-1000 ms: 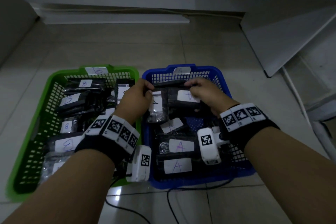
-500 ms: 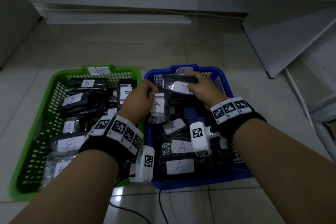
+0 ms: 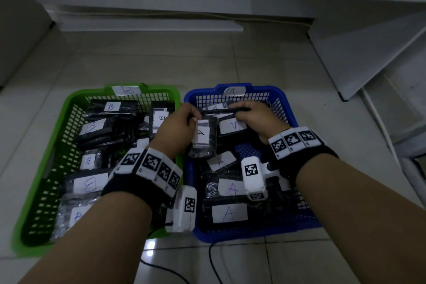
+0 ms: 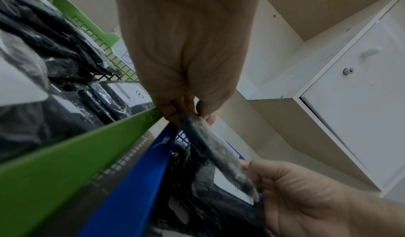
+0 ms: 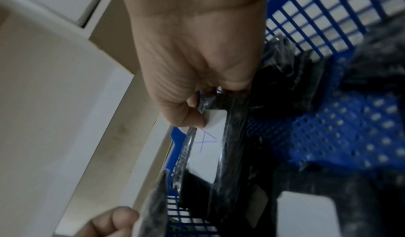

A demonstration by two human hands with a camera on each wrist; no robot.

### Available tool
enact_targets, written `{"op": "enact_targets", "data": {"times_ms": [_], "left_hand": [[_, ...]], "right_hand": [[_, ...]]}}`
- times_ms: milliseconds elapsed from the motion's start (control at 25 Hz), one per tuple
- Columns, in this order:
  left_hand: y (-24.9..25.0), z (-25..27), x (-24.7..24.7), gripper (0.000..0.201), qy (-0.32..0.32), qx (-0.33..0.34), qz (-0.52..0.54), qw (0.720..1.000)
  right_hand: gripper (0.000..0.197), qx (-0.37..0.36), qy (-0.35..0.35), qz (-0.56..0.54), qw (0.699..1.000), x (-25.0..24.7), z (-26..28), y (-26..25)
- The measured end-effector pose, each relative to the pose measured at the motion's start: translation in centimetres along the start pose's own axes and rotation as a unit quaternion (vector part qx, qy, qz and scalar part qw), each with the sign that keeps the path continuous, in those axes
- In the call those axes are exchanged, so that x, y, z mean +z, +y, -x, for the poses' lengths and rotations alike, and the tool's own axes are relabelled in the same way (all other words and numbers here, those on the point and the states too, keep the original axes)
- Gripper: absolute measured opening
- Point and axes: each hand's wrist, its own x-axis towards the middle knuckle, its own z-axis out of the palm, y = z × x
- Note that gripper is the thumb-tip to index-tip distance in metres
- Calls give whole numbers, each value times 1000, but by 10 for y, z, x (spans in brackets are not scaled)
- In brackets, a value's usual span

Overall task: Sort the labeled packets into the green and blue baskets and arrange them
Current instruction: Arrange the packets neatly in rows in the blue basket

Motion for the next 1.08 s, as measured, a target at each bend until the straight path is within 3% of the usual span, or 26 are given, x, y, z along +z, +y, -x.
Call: {"op": "enact_targets", "data": {"times_ms": [120, 200, 320, 480, 680, 800, 920, 1000, 1080], "left_hand": [[-1, 1, -1, 12, -1, -2, 7, 1000], [-1, 1, -1, 12, -3, -6, 9, 1000], [-1, 0, -1, 12, -9, -13, 13, 1000], [-1, 0, 0, 12, -9, -9, 12, 1000], [0, 0, 0, 12, -10, 0, 8, 1000], [0, 1, 1, 13, -5, 5, 3, 1000], [0, 1, 1, 13, -7, 1, 8, 1000], [0, 1, 1, 13, -9, 1, 11, 1000], [-1, 0, 1, 13, -7, 1, 13, 1000]], "right_hand": [[17, 19, 0, 25, 1000, -4, -2, -6], [24, 35, 8, 63, 997, -10, -1, -12], [24, 45, 41, -40, 997, -15, 1, -19], [18, 26, 22, -121, 992, -7, -11, -18], [52, 38, 17, 55, 998, 6, -29, 1], [56, 63, 11, 85, 994, 7, -27, -1], [46, 93, -9, 26, 995, 9, -20, -6], [42, 75, -14, -27, 997, 10, -17, -5], [51, 44, -18, -69, 996, 9, -14, -5]]}}
